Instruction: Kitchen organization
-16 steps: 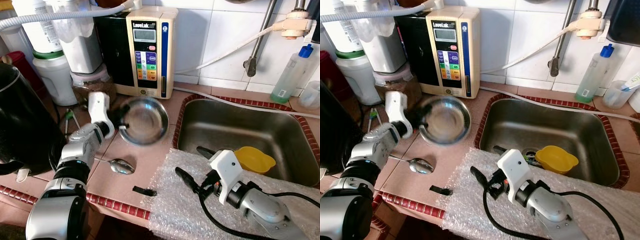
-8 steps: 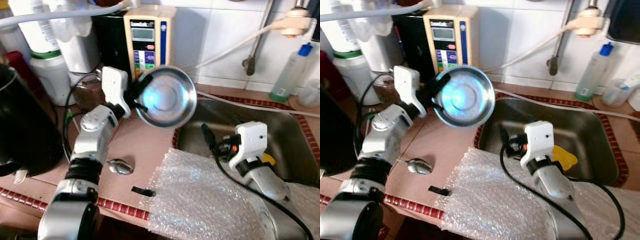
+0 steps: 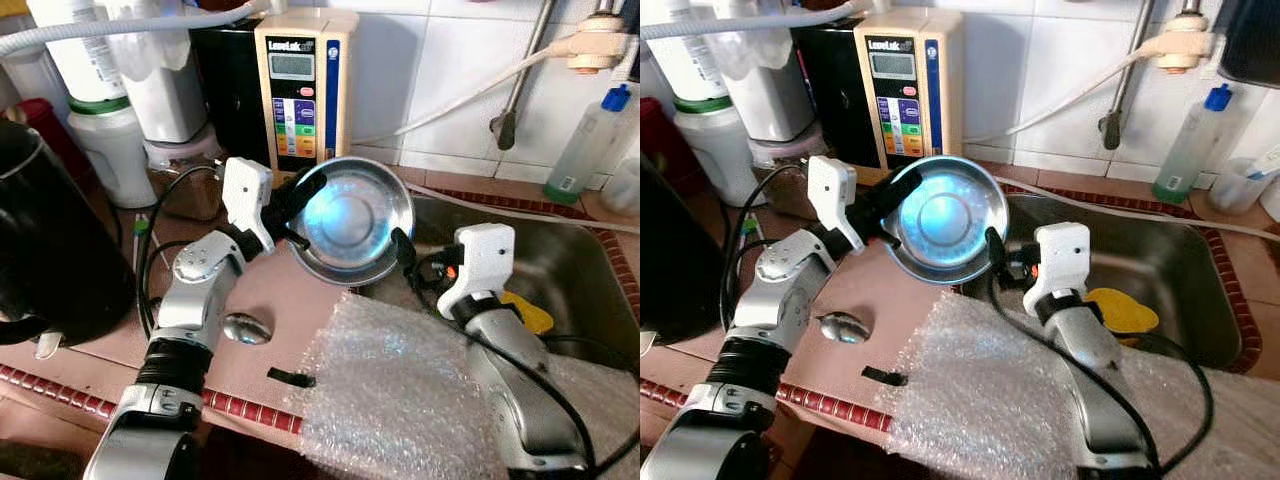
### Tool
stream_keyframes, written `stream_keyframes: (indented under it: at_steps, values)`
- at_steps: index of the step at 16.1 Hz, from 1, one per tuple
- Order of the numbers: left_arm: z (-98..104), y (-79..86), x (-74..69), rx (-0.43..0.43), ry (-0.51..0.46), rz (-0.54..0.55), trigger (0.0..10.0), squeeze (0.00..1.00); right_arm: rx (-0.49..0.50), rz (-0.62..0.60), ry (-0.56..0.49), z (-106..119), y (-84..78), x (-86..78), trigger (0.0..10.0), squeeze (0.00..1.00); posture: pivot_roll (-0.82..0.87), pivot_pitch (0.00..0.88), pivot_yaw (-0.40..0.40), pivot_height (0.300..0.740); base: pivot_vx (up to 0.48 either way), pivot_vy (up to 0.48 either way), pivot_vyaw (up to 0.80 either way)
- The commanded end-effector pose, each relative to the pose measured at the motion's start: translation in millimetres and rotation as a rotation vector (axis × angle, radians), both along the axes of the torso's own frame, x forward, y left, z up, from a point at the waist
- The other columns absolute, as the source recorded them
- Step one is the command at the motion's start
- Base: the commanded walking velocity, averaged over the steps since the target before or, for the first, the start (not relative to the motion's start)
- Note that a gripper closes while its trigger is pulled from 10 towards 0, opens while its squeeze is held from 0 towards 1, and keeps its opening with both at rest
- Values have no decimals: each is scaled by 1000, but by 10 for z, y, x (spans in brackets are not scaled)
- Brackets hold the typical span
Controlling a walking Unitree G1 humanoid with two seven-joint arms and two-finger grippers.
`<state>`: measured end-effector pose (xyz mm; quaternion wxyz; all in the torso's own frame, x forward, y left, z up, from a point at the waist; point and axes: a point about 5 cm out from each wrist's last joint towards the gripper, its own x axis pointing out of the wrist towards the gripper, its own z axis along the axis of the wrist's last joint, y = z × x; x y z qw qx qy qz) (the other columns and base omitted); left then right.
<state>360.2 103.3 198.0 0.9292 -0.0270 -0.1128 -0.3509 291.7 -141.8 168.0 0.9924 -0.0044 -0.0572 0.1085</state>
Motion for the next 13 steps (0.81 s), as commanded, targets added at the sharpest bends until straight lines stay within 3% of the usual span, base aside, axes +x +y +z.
stream_keyframes:
  at_steps: [1, 2, 3, 13]
  values:
    - [56, -8, -19, -3, -21, -18, 0, 0, 25, 18, 4, 18, 27, 38, 784, 0, 74, 4, 55, 740, 0, 0, 0]
    - [58, -22, -24, -8, -20, -22, 0, 0, 24, 38, 1, 36, 71, 60, 1216, 0, 71, 5, 55, 740, 0, 0, 0]
    - [55, -47, -31, -9, -18, -28, 0, 0, 26, 42, -2, 46, 106, 104, 0, 0, 70, 6, 53, 740, 0, 0, 0]
    - [32, -110, -69, -35, -1, -59, 0, 0, 70, 57, 113, -126, 123, 106, 0, 0, 52, 16, 45, 740, 0, 0, 0]
